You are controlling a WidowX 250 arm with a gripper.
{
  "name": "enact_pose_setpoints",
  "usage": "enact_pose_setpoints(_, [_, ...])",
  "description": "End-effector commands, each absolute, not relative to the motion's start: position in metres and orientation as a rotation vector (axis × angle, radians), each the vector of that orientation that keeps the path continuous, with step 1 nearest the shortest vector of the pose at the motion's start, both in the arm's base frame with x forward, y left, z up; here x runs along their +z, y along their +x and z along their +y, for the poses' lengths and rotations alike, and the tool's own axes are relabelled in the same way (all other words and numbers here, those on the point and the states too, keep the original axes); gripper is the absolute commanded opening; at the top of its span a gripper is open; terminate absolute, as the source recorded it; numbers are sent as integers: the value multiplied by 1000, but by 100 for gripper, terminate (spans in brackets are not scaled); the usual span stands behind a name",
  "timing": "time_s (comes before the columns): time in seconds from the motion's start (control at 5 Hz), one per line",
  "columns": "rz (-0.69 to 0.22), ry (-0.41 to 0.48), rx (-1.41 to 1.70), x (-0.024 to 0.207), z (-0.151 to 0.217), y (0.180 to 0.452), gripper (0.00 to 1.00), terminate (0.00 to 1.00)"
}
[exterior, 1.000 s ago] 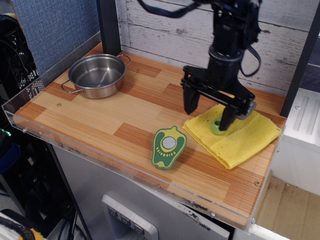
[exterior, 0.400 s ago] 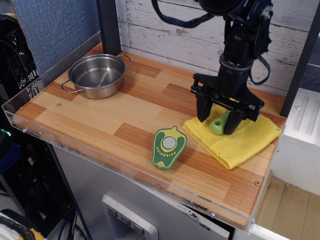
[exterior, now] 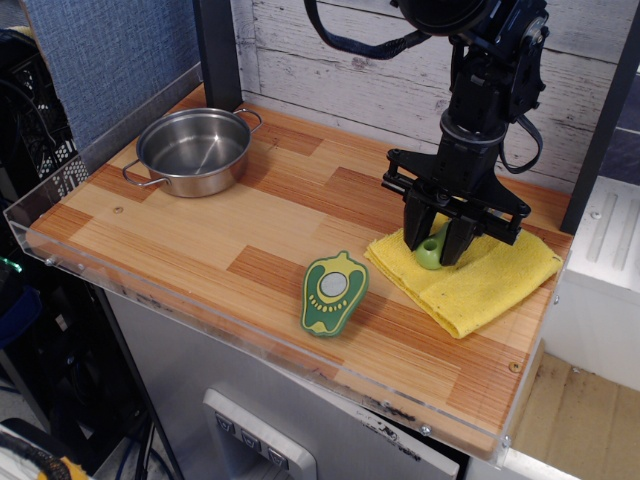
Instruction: Move the spatula to bottom left of table
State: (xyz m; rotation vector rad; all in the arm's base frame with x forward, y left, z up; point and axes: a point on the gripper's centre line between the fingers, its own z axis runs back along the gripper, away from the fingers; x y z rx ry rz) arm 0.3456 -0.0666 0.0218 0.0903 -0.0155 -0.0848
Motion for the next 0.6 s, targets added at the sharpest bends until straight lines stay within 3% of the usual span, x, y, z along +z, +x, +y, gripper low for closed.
enact_pose_setpoints(0.0, [-75,63,-74,47,-68,342,0,0])
enact_pose_setpoints(0.2, [-159,38,-47,87,-55,331,0,0])
enact_pose_setpoints(0.4, [-198,31,-5,108,-27,305,0,0])
